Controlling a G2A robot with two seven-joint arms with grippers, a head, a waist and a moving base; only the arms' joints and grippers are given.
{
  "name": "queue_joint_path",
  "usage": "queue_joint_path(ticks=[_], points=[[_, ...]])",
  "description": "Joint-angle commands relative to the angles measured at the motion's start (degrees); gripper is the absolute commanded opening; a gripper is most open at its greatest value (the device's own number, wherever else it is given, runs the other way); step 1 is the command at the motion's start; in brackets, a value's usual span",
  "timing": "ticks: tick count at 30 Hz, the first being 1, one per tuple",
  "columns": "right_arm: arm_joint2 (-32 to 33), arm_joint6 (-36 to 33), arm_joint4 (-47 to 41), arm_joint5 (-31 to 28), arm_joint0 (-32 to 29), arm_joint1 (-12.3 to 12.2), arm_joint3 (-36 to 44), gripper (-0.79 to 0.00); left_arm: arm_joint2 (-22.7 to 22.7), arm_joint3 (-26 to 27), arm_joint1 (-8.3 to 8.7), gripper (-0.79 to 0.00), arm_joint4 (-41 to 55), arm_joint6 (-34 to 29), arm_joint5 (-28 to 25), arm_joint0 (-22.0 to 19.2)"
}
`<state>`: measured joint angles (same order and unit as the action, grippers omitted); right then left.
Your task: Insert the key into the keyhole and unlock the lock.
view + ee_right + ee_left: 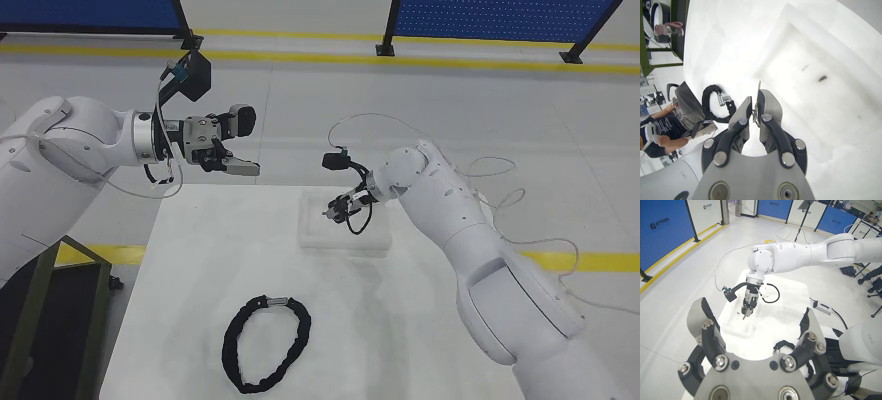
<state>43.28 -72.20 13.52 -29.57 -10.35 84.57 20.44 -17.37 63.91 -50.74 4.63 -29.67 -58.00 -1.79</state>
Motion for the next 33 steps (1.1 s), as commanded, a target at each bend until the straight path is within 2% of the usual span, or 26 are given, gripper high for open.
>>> queue_joint_path(ticks=[1,5,9,15,19,27,33], points=[[0.81,-1.28,-0.8,-1.24,-0.49,-1.02,2.19,-0.785,0.0,0.0,0.0,0.0,0.0,0.0,0.0,0.0],[2.01,-2.47,-3.6,-0.06,-3.33,-4.19,10.51,-0.785,0.0,0.0,0.0,0.0,0.0,0.0,0.0,0.0],[5.0,-5.01,-8.53,2.48,-7.84,-9.11,22.62,-0.785,0.0,0.0,0.0,0.0,0.0,0.0,0.0,0.0],[14.02,-11.56,-14.25,9.03,-18.45,-17.82,46.03,-0.785,0.0,0.0,0.0,0.0,0.0,0.0,0.0,0.0],[19.81,-14.84,-17.4,12.31,-25.5,-22.0,57.95,-0.785,0.0,0.0,0.0,0.0,0.0,0.0,0.0,0.0],[28.7,-15.81,-26.39,13.29,-34.55,-28.06,67.97,-0.785,0.0,0.0,0.0,0.0,0.0,0.0,0.0,0.0],[31.59,-15.81,-32.11,13.29,-38.13,-31.98,71.58,-0.785,0.0,0.0,0.0,0.0,0.0,0.0,0.0,0.0]])
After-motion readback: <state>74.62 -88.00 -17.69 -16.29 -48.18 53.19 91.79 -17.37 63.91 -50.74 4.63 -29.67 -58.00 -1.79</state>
